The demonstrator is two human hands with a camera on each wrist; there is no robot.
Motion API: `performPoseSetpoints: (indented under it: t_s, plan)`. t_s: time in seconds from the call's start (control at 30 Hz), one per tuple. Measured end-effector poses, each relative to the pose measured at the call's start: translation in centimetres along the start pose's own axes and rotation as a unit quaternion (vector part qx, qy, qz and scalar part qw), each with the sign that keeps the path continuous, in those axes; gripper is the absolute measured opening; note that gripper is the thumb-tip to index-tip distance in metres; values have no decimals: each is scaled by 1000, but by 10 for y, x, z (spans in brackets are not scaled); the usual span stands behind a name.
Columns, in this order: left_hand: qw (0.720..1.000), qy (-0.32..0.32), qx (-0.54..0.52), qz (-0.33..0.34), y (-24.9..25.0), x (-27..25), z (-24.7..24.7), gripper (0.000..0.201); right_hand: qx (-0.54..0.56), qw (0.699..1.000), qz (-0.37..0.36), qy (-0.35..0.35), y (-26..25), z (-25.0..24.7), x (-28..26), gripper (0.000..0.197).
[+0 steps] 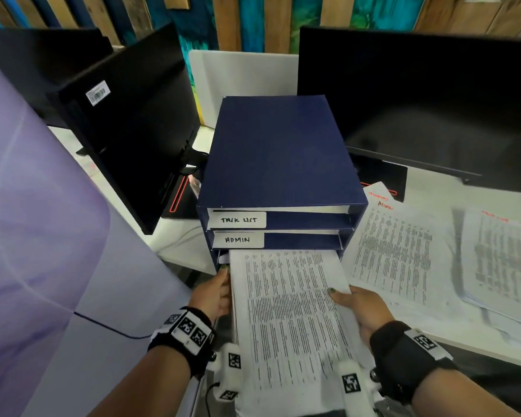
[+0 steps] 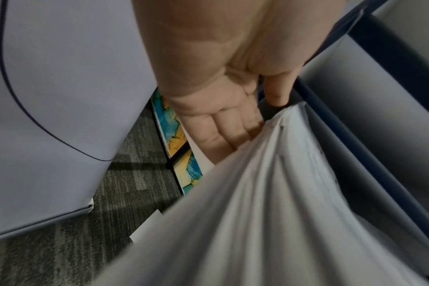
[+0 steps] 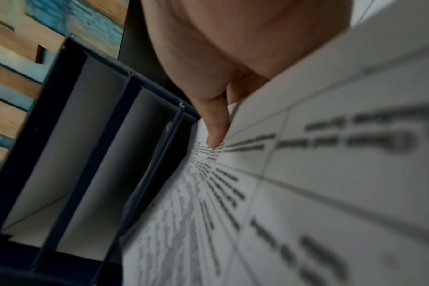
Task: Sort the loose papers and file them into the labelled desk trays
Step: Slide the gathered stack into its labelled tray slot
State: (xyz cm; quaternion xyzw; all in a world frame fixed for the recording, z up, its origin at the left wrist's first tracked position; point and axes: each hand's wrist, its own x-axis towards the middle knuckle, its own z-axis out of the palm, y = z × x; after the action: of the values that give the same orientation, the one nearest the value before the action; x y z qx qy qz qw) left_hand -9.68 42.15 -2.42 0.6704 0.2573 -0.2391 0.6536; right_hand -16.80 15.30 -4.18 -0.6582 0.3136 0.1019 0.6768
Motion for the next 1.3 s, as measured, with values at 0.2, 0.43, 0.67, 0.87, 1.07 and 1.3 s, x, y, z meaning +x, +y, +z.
performPoseSetpoints:
  t_s: [0.2, 0.43, 0.67, 0.87, 1.07, 1.3]
  plan:
    - [997, -47, 31, -45, -9, 0, -14, 47, 25, 999, 9, 42, -19, 21, 22, 63]
    - [990, -120, 27, -73, -22, -16, -34, 29, 81, 996, 29, 36, -39, 41, 31, 71]
    - [999, -36, 31, 7, -16, 5, -22, 33, 67, 990, 82, -91, -27, 30, 19, 91]
    - [1000, -15, -24, -14, 6, 9, -1, 35, 71, 988, 84, -105, -30, 22, -3, 41]
    - [1000, -7, -4, -9, 16, 11, 3, 32, 251, 964, 92, -17, -44, 36, 6, 67]
    - [987, -18, -66, 148, 21, 0, 26, 22, 261, 965, 12, -11, -55, 58, 13, 33]
